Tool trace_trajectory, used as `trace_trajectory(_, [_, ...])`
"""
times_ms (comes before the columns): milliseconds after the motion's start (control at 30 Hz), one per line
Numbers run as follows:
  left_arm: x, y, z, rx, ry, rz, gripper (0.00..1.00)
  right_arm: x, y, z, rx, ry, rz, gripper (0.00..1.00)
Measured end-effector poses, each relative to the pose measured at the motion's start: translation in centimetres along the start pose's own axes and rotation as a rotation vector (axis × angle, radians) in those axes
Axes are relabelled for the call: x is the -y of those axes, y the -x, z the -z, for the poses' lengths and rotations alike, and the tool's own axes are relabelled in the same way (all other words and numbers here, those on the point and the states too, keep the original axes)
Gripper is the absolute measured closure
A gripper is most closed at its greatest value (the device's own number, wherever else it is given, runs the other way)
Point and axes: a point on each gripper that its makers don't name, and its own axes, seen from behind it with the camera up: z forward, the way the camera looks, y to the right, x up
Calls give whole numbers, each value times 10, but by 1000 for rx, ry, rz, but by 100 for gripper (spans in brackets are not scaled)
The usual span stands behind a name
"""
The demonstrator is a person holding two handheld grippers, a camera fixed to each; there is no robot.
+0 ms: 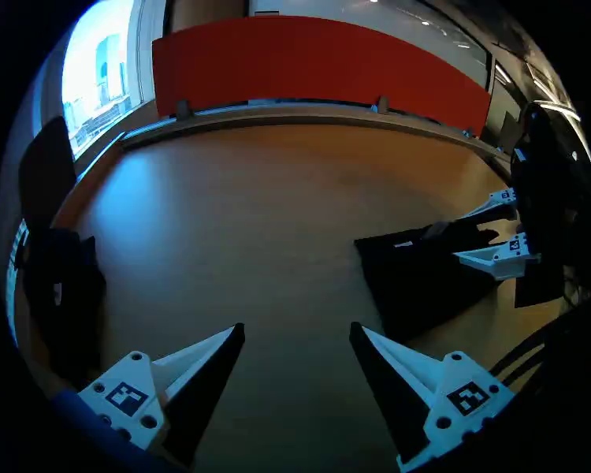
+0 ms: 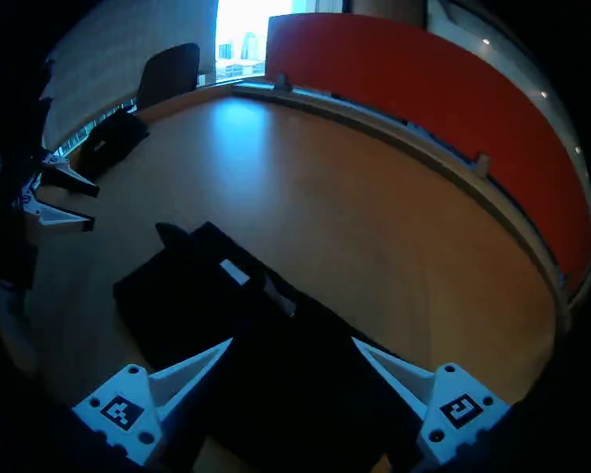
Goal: Fold towel
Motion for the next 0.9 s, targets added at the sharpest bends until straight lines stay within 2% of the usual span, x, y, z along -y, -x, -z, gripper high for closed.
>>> trace_trajectory(600, [5, -1, 3, -4, -6, 3, 0, -22, -23, -5, -21, 43, 0, 3])
trace_trajectory(900, [4, 0, 4, -3, -5, 0, 0, -24, -25, -1, -27, 48, 0, 3])
